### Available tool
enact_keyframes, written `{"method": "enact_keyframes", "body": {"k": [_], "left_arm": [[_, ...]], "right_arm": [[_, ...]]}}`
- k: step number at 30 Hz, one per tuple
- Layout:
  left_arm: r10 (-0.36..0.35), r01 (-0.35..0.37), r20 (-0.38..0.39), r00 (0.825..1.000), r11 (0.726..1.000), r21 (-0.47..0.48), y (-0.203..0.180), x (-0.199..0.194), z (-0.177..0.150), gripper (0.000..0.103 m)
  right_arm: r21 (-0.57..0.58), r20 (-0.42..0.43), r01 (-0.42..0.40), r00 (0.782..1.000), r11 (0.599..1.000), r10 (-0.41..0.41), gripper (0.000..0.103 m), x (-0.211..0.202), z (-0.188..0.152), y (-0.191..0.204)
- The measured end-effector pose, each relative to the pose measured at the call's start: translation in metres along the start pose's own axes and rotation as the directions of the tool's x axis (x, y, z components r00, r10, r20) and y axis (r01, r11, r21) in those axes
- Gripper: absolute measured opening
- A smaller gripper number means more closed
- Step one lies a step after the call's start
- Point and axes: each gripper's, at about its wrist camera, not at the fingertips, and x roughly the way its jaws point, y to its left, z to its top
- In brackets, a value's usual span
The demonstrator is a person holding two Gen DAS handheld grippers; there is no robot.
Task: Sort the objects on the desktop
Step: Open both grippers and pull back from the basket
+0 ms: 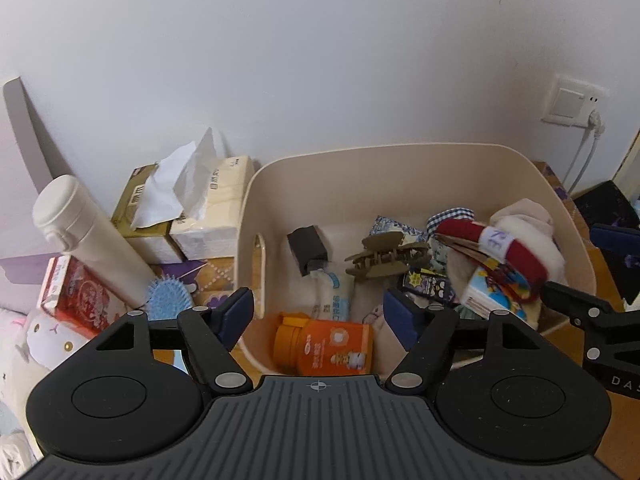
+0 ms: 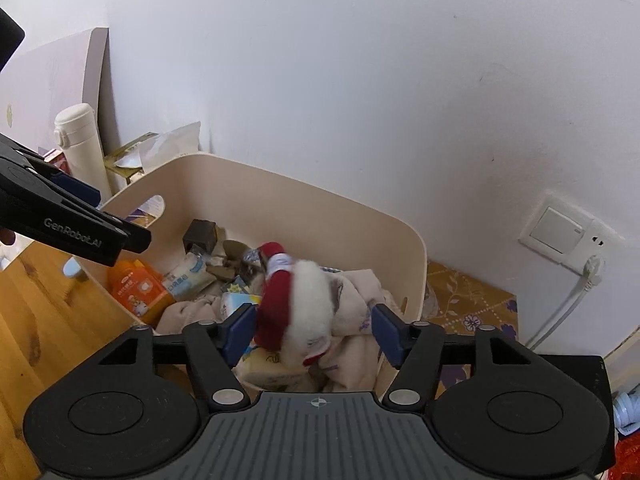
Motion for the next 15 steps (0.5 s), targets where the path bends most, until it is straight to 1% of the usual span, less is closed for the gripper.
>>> {"method": "enact_keyframes", "body": {"k": [3,7,9,10,12,15], "left_arm": [[-0.005,0.006,0.001,1.000,1.000,-0.007,0.012,-0.012,-0.005,0.076],[-0.014,0.013,-0.019,1.000,1.000,-0.010,0.020,-0.020,-0.018,0.078],[-0.026,0.025,-0.040,0.999,1.000,-0.007,0.022,-0.025,-0.025,0.079],[-0.031,0.031,-0.052,0.998,1.000,-0.002,0.022,-0.024,-0.030,0.079],[-0.041,0.042,-0.083,0.996,0.999,0.010,0.021,-0.020,-0.040,0.079],[-0.056,0.060,-0.147,0.988,0.998,0.021,0.020,-0.009,-0.053,0.081]], "right_arm": [[0.012,0.006,0.007,1.000,1.000,-0.007,0.074,-0.011,-0.005,0.002],[0.029,-0.003,0.013,1.000,1.000,-0.013,0.077,-0.021,-0.015,0.006],[0.045,-0.013,0.012,1.000,0.999,-0.012,0.079,-0.025,-0.022,0.008],[0.054,-0.019,0.012,1.000,0.998,-0.011,0.085,-0.027,-0.025,0.009],[0.072,-0.032,0.015,0.999,0.997,-0.013,0.093,-0.028,-0.034,0.011],[0.084,-0.062,0.009,0.998,0.996,-0.003,0.096,-0.026,-0.045,0.015]]}}
